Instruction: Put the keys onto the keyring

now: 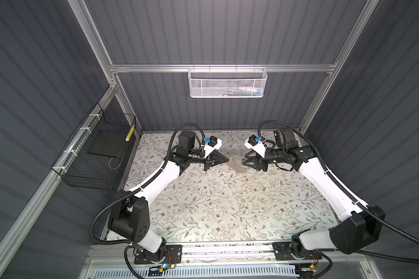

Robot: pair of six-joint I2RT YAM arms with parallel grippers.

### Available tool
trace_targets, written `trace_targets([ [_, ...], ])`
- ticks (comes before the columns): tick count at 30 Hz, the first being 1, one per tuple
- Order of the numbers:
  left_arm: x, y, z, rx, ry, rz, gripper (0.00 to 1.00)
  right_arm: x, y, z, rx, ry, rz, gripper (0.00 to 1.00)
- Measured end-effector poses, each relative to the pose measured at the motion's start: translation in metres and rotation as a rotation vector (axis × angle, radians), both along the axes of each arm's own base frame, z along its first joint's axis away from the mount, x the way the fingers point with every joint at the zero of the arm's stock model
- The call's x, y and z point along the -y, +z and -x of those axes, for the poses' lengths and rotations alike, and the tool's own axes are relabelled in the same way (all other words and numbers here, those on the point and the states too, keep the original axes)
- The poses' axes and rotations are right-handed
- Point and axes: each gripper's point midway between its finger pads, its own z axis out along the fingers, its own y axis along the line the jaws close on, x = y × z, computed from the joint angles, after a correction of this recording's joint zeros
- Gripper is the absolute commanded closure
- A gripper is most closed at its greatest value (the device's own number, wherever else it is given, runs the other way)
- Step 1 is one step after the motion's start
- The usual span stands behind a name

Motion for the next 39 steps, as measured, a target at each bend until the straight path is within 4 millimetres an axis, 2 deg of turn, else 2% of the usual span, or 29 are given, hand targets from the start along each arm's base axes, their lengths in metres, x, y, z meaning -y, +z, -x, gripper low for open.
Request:
trace_targets([
  [17, 0.0, 0.008, 0.002, -0.013, -0.021, 0.028, 1.0, -0.01, 0.005, 0.014, -0.02, 0.09, -0.056, 1.0],
  [30, -0.001, 0.009, 0.004, -0.035, -0.029, 0.031, 0.99, -0.011, 0.006, 0.015, -0.014, 0.103, -0.063, 1.0],
  [34, 0.0, 0.01, 0.001, -0.03, -0.015, 0.031, 0.83, -0.011, 0.006, 0.016, -0.024, 0.101, -0.063, 1.0],
  [39, 0.0, 0.011, -0.006, -0.015, 0.021, 0.035, 0.75, -0.007, 0.002, 0.013, -0.045, 0.069, -0.049, 1.0],
])
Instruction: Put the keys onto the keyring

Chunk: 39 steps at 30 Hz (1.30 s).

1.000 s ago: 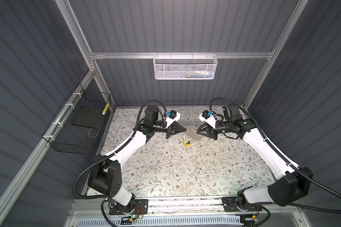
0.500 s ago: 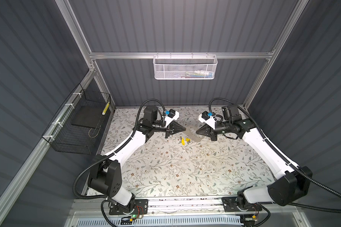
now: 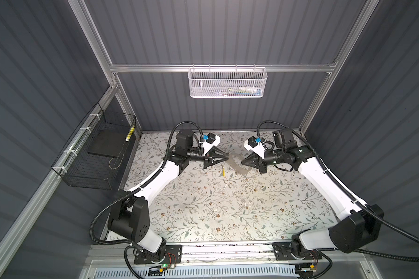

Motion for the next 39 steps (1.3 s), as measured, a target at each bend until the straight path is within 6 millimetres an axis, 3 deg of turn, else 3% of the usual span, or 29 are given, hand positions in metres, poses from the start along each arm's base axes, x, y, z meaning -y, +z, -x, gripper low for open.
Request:
trace_targets([
  [14, -0.009, 0.002, -0.027, 0.009, 0.217, -0.004, 0.7, 0.01, -0.006, -0.013, -0.023, -0.092, 0.036, 1.0],
  [24, -0.034, -0.002, -0.058, -0.003, 0.527, -0.026, 0.68, 0.016, -0.01, -0.031, -0.057, -0.204, 0.053, 1.0],
  [30, -0.047, -0.014, -0.067, -0.041, 0.642, -0.039, 0.67, 0.016, -0.024, -0.046, -0.113, -0.289, 0.087, 1.0],
  [39, -0.071, -0.042, -0.071, -0.124, 0.803, -0.045, 0.67, 0.001, -0.041, -0.074, -0.203, -0.4, 0.145, 1.0],
])
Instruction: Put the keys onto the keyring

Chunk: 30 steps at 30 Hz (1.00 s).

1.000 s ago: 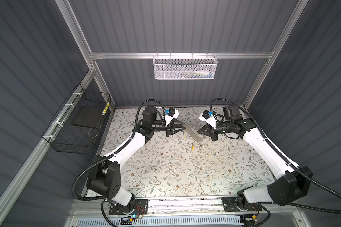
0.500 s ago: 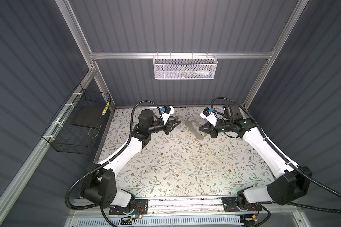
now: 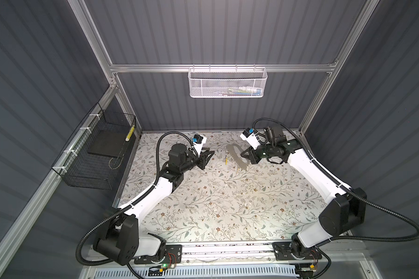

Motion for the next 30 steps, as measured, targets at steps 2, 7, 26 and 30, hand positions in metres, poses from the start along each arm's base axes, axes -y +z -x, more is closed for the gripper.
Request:
trace_targets([
  [2, -0.004, -0.002, -0.001, -0.008, 0.03, 0.011, 0.67, -0.005, -0.004, -0.002, -0.019, -0.014, 0.008, 1.0],
  [7, -0.014, -0.016, -0.006, -0.047, 0.103, 0.024, 0.67, -0.017, -0.01, -0.012, -0.064, -0.052, 0.017, 1.0],
  [26, -0.035, -0.023, 0.003, -0.064, 0.202, 0.034, 0.66, -0.057, -0.033, -0.053, -0.21, -0.222, -0.109, 1.0],
  [30, -0.039, -0.027, 0.006, -0.076, 0.218, 0.021, 0.65, -0.067, -0.042, -0.067, -0.246, -0.265, -0.169, 1.0],
])
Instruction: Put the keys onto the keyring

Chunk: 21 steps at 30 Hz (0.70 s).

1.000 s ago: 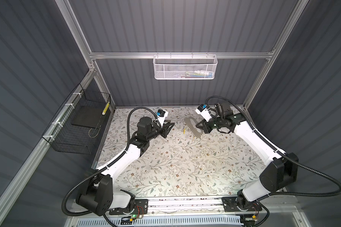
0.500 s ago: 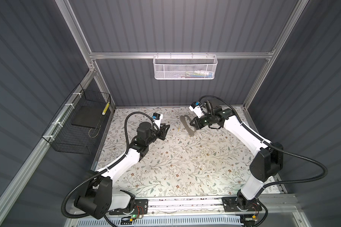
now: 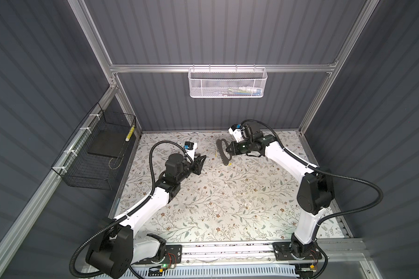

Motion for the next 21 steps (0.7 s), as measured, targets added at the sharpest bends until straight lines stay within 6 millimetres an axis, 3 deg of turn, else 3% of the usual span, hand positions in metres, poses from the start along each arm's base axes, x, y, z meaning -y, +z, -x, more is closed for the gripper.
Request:
trace_targets([
  [6, -0.008, 0.01, 0.004, 0.018, 0.029, -0.005, 0.65, -0.019, -0.021, -0.018, -0.045, -0.053, -0.066, 1.0],
  [10, -0.013, 0.012, 0.008, 0.027, 0.046, -0.015, 0.65, -0.042, -0.032, -0.03, -0.066, -0.052, -0.09, 1.0],
  [17, -0.022, 0.012, 0.013, 0.023, 0.073, -0.043, 0.64, -0.097, -0.029, -0.041, -0.048, 0.01, -0.136, 1.0],
  [21, -0.026, 0.017, 0.017, 0.037, 0.084, -0.049, 0.63, -0.117, -0.031, -0.042, -0.047, 0.037, -0.153, 1.0],
])
